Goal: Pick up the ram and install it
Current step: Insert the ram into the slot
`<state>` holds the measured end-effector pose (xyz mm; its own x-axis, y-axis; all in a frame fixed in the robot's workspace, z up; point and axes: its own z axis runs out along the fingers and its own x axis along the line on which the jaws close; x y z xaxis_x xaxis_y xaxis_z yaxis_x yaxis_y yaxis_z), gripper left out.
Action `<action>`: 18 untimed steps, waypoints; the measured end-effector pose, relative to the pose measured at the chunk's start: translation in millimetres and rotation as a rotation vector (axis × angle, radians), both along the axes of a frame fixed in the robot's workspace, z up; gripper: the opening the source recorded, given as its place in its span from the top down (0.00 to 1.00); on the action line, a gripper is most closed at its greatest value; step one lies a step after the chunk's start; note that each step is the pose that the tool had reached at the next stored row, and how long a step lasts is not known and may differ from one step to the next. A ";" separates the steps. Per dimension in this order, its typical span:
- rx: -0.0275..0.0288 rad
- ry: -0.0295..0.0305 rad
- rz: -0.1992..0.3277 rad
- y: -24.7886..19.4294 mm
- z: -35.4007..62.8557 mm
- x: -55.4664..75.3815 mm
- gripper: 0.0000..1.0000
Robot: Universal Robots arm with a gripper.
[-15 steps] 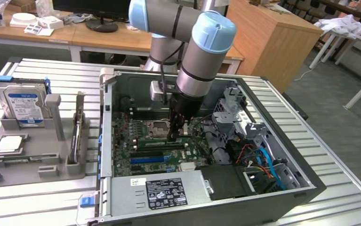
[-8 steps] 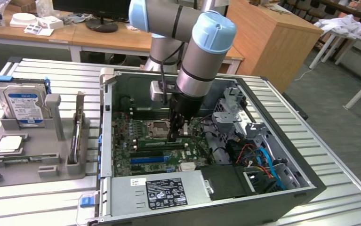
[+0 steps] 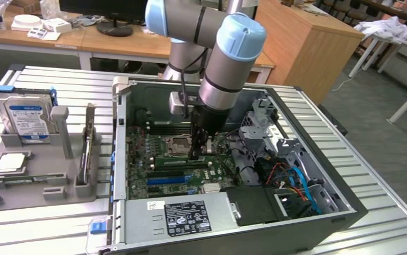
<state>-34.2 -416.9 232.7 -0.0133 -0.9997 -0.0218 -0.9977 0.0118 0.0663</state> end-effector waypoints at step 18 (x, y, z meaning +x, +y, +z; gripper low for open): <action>-0.0004 0.0001 0.000 0.8 -1.8 0.0 0.89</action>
<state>-34.2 -416.1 230.9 -0.0134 -0.9997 -0.0215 -0.9977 0.0120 0.0663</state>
